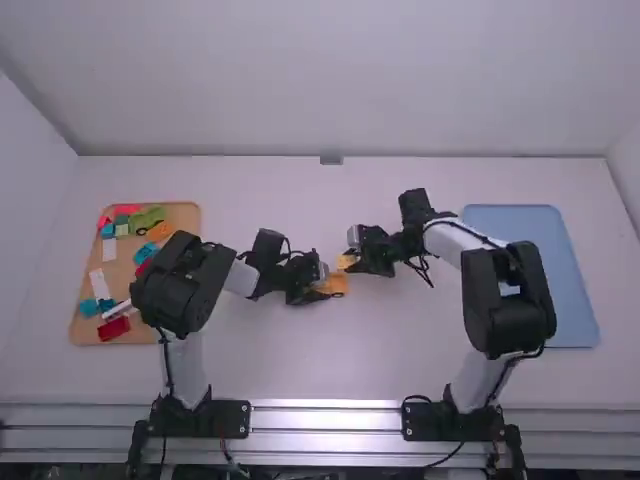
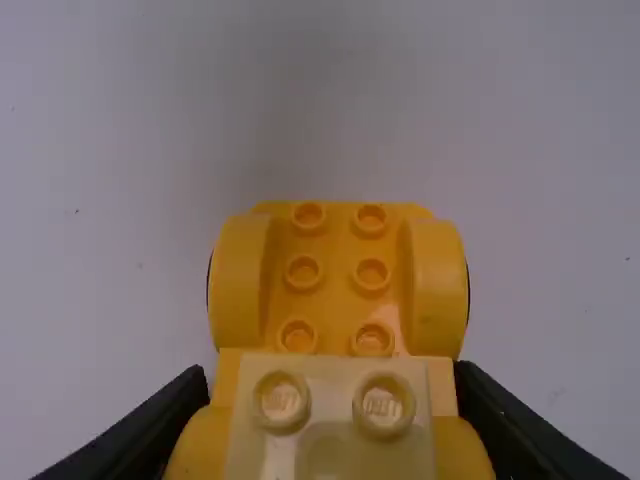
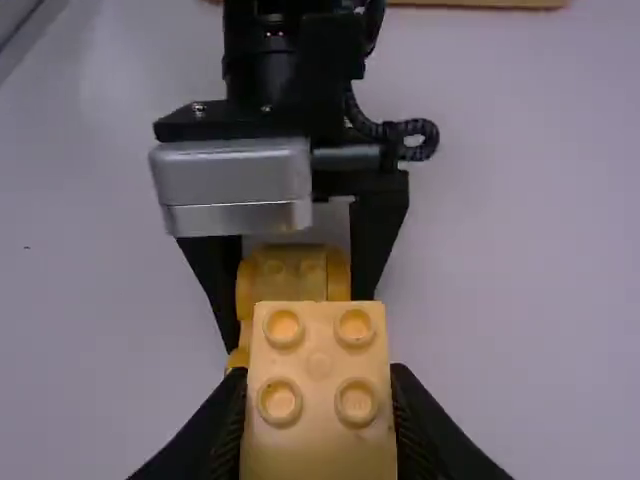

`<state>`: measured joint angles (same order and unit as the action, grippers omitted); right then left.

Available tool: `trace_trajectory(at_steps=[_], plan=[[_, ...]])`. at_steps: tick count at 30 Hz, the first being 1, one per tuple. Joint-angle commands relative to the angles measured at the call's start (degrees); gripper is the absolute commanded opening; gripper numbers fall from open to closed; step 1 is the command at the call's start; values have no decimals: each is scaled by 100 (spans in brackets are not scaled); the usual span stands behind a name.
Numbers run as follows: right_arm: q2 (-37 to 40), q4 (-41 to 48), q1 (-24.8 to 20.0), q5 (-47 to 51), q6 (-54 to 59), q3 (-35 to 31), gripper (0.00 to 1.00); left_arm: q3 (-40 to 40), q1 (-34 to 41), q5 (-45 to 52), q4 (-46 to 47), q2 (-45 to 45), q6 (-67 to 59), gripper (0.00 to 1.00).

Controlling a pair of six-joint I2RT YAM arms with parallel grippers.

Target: Assemble lego blocks to make yellow taxi

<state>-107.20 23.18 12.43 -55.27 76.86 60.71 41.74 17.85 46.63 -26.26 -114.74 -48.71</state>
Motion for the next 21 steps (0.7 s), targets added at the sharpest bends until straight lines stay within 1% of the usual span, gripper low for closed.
trace_trajectory(at_steps=[1, 2, 3, 4, 7, 8, 11, 14, 17, 18, 21], plan=[[278, -590, 94, 184, -841, -549, 0, 31, -9, 44, 33, -68, -66, 42], [308, -1021, 129, 166, -1058, -782, 0, 31, 17, 42, 33, -68, -66, 41], [308, -1211, 144, 129, -1169, -874, 0, 31, 17, 42, 33, -68, -66, 41], [295, -1727, 173, 96, -1532, -1106, 3, 31, 15, 48, 31, -68, -66, 42], [289, -2337, 225, 173, -2127, -1423, 6, 31, 17, 44, 35, -68, -63, 42], [286, -2426, 251, 122, -2135, -1497, 6, 28, 15, 96, 39, -68, -66, 43], [260, -2426, 352, 170, -2070, -1539, 6, 9, 15, 243, 44, -68, -92, 44], [256, -2404, 442, 402, -2028, -1537, 6, 11, 17, 238, 160, -68, -94, 42], [256, -2396, 544, 614, -2009, -1537, 5, 9, 17, 313, 367, -68, -361, 40], [256, -2380, 579, 745, -2026, -1537, 2, 11, 17, 466, 527, -68, -577, 37], [256, -2337, 599, 826, -2105, -1539, 2, 9, 15, 520, 680, -68, -721, 34]])
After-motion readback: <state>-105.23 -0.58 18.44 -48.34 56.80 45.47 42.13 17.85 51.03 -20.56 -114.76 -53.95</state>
